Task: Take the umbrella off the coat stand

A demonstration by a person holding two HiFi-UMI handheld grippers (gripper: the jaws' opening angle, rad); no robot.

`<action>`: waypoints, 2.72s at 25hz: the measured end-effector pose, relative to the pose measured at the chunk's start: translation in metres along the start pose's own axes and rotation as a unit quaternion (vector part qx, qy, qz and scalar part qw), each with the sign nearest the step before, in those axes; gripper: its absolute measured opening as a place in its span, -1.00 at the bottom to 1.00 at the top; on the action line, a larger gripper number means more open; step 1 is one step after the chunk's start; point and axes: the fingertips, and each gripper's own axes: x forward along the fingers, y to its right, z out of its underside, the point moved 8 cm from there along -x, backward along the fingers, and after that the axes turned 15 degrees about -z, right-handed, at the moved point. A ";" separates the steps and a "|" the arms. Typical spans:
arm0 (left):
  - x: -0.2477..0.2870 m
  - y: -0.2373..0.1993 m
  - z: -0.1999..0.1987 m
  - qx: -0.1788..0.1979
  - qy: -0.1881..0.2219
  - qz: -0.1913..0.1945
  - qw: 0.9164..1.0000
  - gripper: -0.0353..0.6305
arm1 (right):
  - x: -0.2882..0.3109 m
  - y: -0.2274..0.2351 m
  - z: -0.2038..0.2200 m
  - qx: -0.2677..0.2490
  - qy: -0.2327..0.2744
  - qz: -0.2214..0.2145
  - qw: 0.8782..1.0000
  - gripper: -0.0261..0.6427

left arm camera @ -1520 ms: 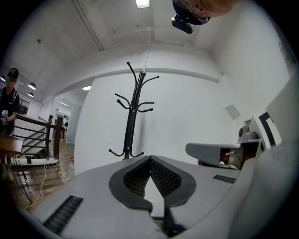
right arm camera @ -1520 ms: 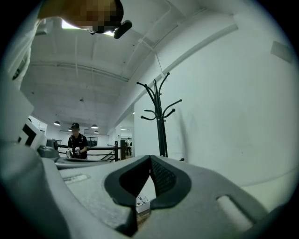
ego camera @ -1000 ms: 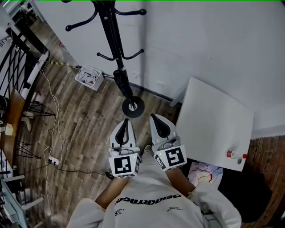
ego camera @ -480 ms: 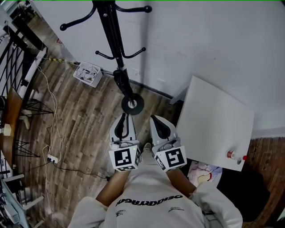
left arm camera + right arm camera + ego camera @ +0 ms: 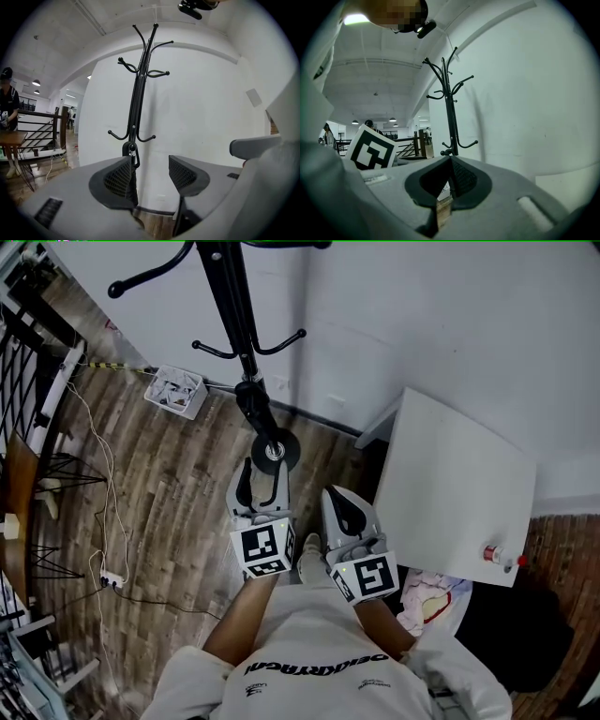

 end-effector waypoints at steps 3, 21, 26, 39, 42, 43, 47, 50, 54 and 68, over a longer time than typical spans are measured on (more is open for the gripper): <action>0.015 -0.004 0.006 -0.002 -0.004 -0.003 1.000 -0.11 | 0.000 0.002 0.005 0.001 -0.006 0.009 1.000 -0.94; 0.111 -0.032 0.058 -0.004 -0.014 -0.025 1.000 0.08 | -0.001 0.006 0.026 0.000 -0.029 0.039 0.999 -0.94; 0.132 -0.034 0.075 0.000 0.019 -0.033 0.999 0.08 | -0.006 0.009 0.028 -0.006 -0.038 0.053 0.998 -0.94; 0.187 -0.036 0.126 0.017 0.006 -0.039 0.999 0.08 | -0.017 0.017 0.044 -0.003 -0.063 0.074 0.995 -0.94; 0.193 -0.037 0.131 0.019 0.002 -0.046 0.999 0.08 | -0.020 0.018 0.046 -0.004 -0.067 0.078 0.995 -0.94; 0.195 -0.037 0.131 0.016 0.002 -0.047 0.999 0.08 | -0.021 0.018 0.048 -0.003 -0.068 0.079 0.995 -0.94; 0.203 -0.036 0.136 0.016 -0.002 -0.045 0.999 0.08 | -0.026 0.019 0.055 0.002 -0.074 0.084 0.994 -0.94; 0.209 -0.035 0.143 0.023 -0.011 -0.041 0.999 0.08 | -0.026 0.020 0.058 0.007 -0.074 0.086 0.994 -0.94; 0.216 -0.037 0.143 0.019 -0.010 -0.045 0.999 0.02 | -0.024 0.019 0.059 0.005 -0.077 0.087 0.993 -0.93; 0.212 -0.042 0.131 0.033 -0.055 -0.041 0.997 -0.17 | -0.019 0.012 0.057 0.005 -0.076 0.080 0.994 -0.93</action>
